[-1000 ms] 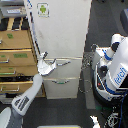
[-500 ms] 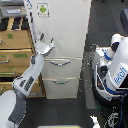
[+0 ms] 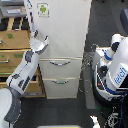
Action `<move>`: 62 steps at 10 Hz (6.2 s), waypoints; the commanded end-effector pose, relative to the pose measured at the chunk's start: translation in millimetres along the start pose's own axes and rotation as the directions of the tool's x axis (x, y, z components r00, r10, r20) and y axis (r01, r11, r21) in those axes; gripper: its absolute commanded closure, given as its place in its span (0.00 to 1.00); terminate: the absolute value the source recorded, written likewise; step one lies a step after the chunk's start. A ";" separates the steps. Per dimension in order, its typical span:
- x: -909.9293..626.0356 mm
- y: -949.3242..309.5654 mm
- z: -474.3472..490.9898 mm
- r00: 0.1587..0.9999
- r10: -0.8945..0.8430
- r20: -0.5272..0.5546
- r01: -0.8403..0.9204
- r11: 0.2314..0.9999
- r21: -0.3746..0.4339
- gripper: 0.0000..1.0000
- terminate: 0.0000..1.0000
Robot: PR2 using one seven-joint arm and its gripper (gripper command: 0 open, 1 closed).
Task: Opening the fridge
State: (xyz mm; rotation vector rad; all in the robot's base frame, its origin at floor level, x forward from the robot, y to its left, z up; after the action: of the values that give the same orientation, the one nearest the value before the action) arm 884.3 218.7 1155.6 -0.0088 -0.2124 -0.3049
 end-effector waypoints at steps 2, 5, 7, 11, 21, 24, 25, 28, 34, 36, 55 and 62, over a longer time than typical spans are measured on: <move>12.4 84.3 -58.5 0.992 0.091 -0.087 -0.091 0.996 0.003 0.00 0.00; 15.6 87.4 -72.3 0.991 0.087 -0.097 -0.088 0.996 -0.005 0.00 0.00; 12.2 95.3 -80.7 0.991 0.091 -0.101 -0.092 0.996 -0.007 0.00 0.00; -1.4 84.8 -75.3 0.995 0.049 -0.089 -0.055 0.997 -0.062 1.00 0.00; -11.8 77.8 -78.5 0.993 0.036 -0.110 -0.041 0.998 -0.045 1.00 0.00; -12.5 75.6 -88.8 0.991 0.032 -0.126 -0.038 0.998 -0.043 1.00 0.00; -13.9 76.3 -93.1 0.991 0.033 -0.133 -0.039 0.998 -0.042 1.00 0.00; -68.0 41.1 9.7 0.993 -0.120 -0.001 0.118 0.979 -0.166 1.00 0.00; -668.0 -45.7 453.2 0.730 -0.509 0.455 0.591 0.805 -0.047 1.00 0.00; -870.1 -97.3 501.5 0.610 -0.604 0.513 0.651 0.751 0.111 1.00 0.00; -145.4 -495.5 237.7 0.725 -0.684 0.082 0.685 0.728 0.023 0.00 0.00; -57.7 -758.1 169.5 0.644 -0.765 0.021 0.759 0.635 -0.144 0.00 0.00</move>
State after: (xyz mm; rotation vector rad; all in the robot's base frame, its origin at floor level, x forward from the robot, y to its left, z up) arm 650.1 314.2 1273.2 -0.1137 -0.4803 -0.5779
